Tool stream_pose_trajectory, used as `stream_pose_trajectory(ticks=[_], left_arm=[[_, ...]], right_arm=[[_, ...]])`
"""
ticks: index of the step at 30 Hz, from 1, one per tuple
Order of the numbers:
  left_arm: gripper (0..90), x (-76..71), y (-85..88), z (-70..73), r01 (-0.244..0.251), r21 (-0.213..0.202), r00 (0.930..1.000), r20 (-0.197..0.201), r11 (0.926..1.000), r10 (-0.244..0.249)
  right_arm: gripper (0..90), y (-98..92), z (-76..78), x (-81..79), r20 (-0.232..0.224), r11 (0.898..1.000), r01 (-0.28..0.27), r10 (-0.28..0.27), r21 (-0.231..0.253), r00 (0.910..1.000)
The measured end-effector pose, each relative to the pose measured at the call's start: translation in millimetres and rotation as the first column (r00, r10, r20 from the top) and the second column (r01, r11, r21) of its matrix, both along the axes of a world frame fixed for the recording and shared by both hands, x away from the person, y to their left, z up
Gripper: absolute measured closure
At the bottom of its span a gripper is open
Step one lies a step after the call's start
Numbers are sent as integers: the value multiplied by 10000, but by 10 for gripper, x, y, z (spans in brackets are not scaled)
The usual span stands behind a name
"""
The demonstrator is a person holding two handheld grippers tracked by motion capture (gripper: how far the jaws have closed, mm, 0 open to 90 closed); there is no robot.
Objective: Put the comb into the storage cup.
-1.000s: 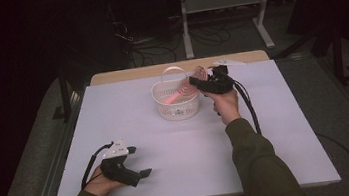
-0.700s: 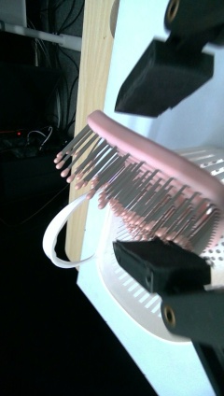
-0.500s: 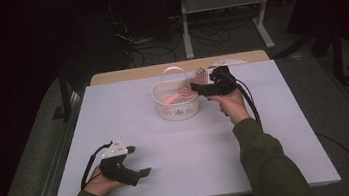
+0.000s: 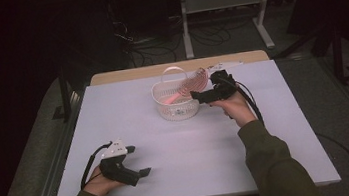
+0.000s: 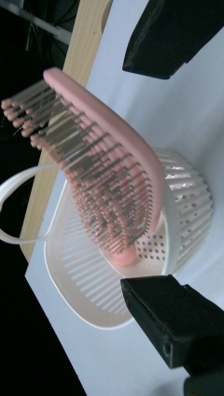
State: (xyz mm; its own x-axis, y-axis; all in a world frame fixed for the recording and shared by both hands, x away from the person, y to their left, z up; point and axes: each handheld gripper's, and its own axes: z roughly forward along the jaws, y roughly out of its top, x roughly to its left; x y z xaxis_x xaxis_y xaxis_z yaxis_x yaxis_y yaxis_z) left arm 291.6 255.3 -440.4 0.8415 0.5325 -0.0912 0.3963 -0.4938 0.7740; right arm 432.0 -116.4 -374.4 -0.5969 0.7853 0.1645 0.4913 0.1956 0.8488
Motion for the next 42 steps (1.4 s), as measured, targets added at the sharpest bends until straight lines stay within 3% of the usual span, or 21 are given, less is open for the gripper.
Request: stream_pose_trajectory(ticks=[21, 42], left_arm=[[0, 6, -3, -5, -13, 23, 10000, -18, 10000, 13], [0, 6, 12, 3, -146, -28, 9999, 42, 9999, 146]], right_arm=[[0, -129, 20, -251, -66, 9976, -593, 591, -345, 9982], [0, -263, -118, -623, -71, 9907, -1210, 1208, -628, 9927]])
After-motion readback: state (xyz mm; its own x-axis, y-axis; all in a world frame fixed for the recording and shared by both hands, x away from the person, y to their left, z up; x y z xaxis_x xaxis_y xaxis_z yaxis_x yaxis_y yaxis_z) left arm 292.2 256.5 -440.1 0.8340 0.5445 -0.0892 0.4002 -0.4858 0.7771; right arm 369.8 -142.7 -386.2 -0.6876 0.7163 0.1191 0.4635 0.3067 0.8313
